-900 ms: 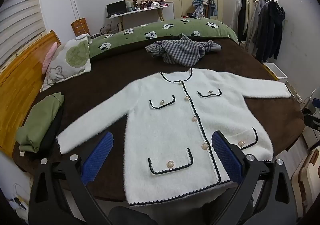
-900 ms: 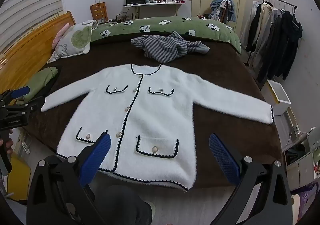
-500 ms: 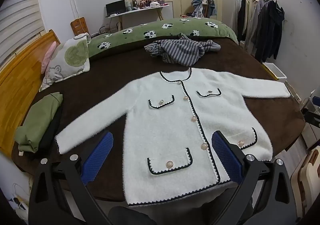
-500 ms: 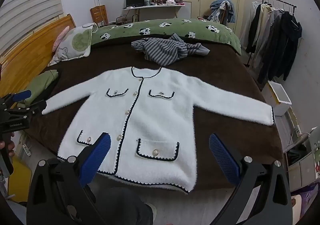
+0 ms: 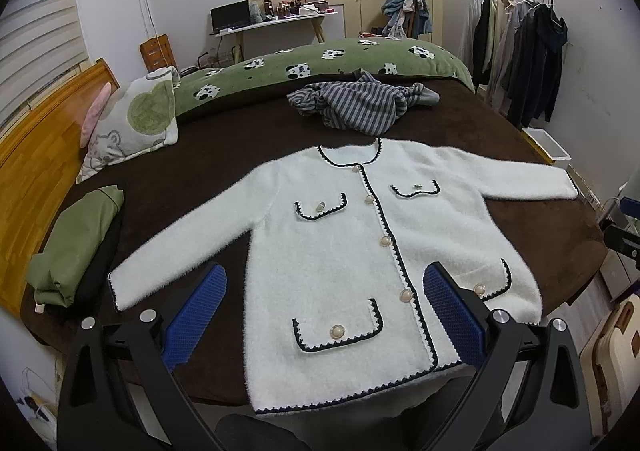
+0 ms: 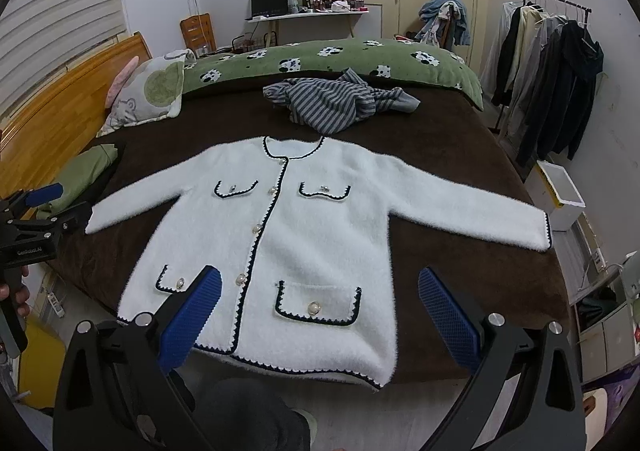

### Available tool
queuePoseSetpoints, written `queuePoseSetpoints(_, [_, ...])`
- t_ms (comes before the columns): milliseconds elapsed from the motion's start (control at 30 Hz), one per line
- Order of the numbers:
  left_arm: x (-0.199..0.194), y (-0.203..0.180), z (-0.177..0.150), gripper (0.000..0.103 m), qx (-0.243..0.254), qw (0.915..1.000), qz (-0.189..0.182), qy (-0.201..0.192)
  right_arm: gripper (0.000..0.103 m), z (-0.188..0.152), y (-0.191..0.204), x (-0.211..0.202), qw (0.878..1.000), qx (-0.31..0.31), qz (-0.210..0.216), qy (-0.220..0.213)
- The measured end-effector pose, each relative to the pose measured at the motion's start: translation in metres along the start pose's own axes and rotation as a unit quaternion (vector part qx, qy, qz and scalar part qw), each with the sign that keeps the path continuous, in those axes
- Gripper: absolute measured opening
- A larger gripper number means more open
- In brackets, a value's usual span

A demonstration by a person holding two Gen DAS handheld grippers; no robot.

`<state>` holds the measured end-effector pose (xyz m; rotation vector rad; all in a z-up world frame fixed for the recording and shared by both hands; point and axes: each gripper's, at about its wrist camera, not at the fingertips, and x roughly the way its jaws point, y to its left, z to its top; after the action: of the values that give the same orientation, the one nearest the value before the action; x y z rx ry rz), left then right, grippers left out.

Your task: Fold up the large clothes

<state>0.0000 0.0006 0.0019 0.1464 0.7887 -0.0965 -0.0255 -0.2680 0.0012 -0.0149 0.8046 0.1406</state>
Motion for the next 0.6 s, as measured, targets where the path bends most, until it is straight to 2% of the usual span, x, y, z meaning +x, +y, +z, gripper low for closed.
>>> queuePoseSetpoints(600, [-0.0001, 0.0072, -0.0038, 0.097, -0.003, 1.0000, 0.000, 0.000, 0.097, -0.0030, 0.0036, 0.0034, 1.000, -0.006, 0.001, 0.001])
